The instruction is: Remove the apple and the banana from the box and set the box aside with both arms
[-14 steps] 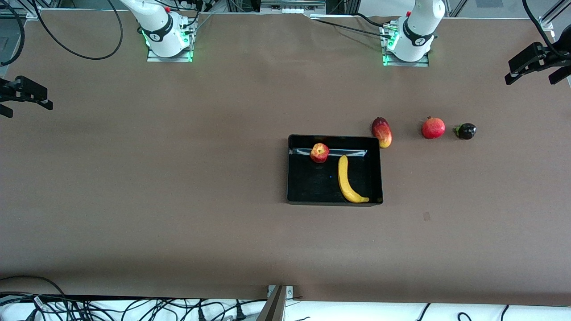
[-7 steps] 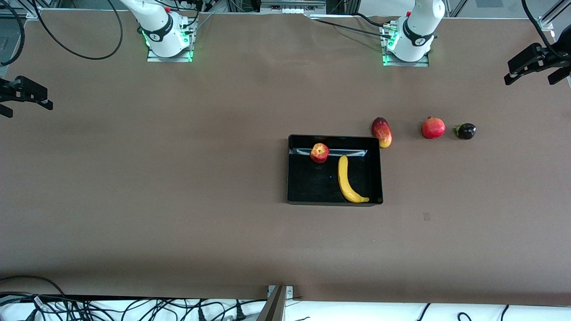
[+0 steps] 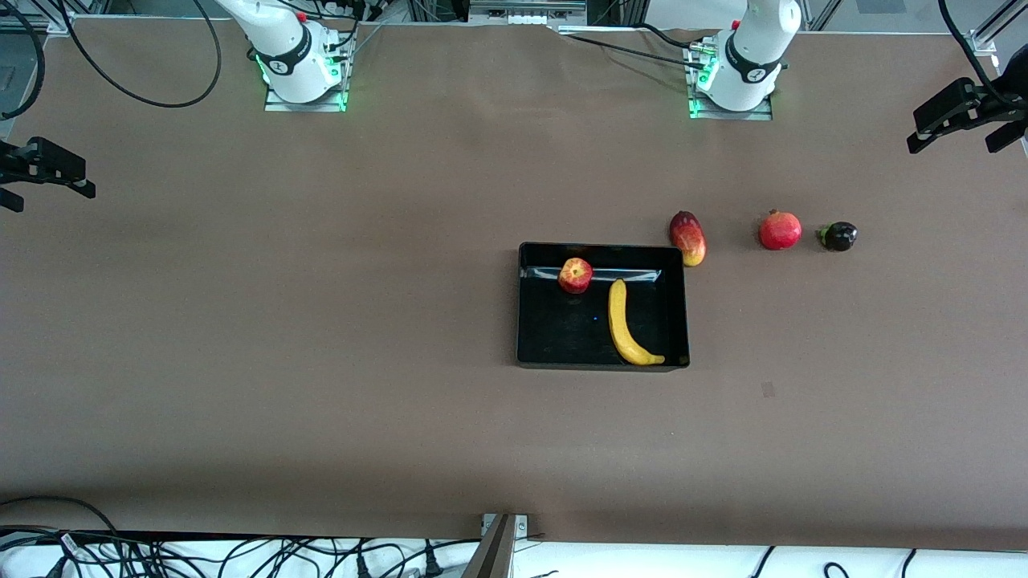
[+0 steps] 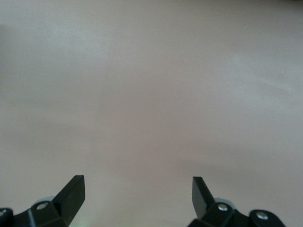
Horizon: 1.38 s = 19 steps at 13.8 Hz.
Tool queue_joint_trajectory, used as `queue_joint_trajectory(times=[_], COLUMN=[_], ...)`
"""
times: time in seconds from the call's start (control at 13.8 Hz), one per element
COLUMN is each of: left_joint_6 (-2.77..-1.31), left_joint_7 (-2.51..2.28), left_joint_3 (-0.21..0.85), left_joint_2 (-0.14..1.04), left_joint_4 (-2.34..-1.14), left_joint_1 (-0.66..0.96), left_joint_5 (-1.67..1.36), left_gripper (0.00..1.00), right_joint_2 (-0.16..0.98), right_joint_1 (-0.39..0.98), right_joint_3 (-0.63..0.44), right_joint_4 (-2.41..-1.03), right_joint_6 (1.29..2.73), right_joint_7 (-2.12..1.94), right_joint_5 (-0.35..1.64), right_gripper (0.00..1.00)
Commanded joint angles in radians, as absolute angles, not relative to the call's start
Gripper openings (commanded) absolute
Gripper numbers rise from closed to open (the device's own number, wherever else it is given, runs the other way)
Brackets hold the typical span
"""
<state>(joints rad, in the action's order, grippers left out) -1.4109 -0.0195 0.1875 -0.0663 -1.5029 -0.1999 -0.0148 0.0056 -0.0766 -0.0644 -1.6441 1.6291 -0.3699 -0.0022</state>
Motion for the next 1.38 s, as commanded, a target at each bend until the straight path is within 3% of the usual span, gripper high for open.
queue_joint_trajectory(times=[0.0, 0.15, 0.87, 1.31], left_joint_6=[-1.452, -1.532, -1.918, -2.14], left_joint_7=[-0.113, -0.257, -0.95, -1.072], left_joint_3=[0.175, 0.187, 0.195, 0.198], left_joint_2=[-0.055, -0.02, 0.378, 0.592], left_joint_4=[-1.523, -1.54, -1.566, -1.609], left_joint_1=[-0.17, -0.131, 0.224, 0.337], left_joint_5=[-0.078, -0.08, 0.055, 0.109], left_gripper=[1.0, 1.0, 1.0, 1.0], right_joint_2=[0.011, 0.011, 0.011, 0.011], right_joint_1=[-0.092, -0.092, -0.092, -0.092], right_joint_3=[-0.051, -0.051, -0.051, -0.051], right_joint_4=[-1.629, -1.629, -1.629, -1.629], right_joint_6=[1.614, 1.614, 1.614, 1.614], right_joint_7=[-0.364, -0.364, -0.364, -0.364], right_joint_5=[-0.005, -0.005, -0.005, -0.005], right_gripper=[1.0, 1.0, 1.0, 1.0])
